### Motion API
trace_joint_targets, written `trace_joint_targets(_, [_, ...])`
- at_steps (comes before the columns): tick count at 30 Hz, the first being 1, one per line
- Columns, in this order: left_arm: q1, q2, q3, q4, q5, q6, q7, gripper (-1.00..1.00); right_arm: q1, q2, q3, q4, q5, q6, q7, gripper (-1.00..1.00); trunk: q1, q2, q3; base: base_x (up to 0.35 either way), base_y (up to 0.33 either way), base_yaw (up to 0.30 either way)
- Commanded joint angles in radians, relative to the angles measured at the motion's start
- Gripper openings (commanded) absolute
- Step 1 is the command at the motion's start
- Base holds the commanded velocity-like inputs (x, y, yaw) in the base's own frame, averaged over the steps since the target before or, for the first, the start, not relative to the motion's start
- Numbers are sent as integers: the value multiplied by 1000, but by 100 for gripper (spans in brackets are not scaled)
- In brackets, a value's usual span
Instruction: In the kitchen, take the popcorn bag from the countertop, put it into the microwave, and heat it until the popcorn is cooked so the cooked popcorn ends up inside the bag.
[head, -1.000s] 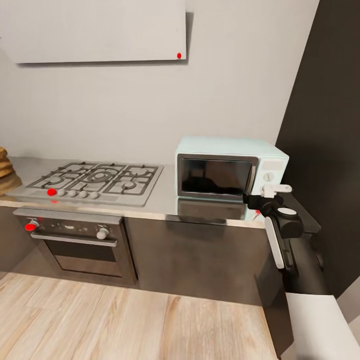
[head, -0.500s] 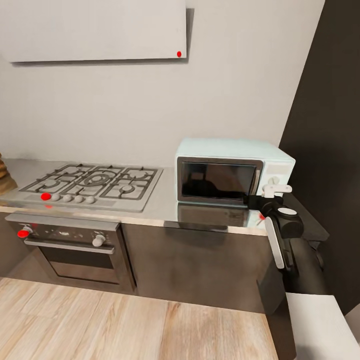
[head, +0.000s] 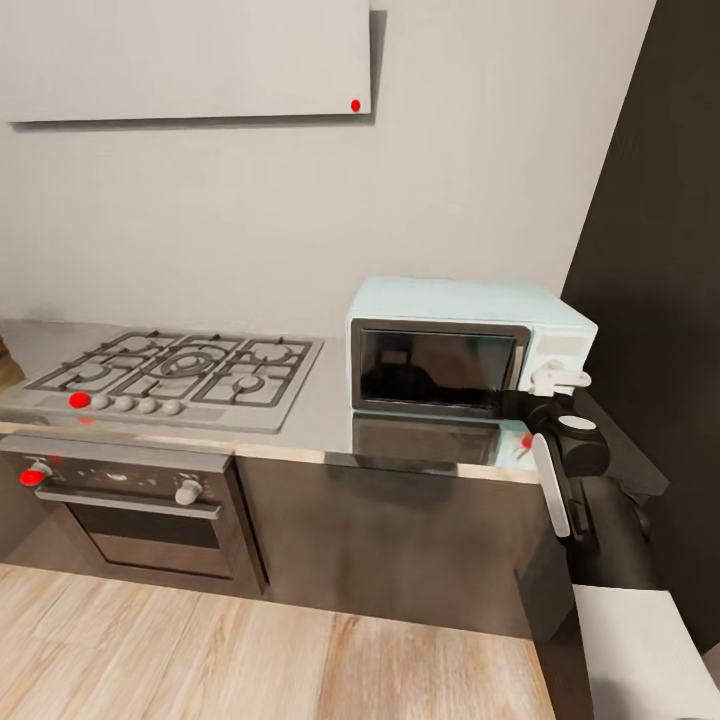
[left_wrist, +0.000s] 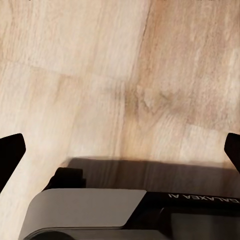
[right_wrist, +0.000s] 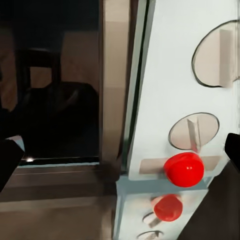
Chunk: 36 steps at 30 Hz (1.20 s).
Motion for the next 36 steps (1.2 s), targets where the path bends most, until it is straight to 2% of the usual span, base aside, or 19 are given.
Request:
trace_joint_targets(1, [-1,-1,4,1,0,-3,0,100,-1,0,1,-1,1,5,-7,100,0,0,-1,13,-3,0])
trace_joint_targets(36, [-1,-1,4,1,0,-3,0,100,1,-1,1,21,-9,3,-8,100,0,0,-1,63,-6,0])
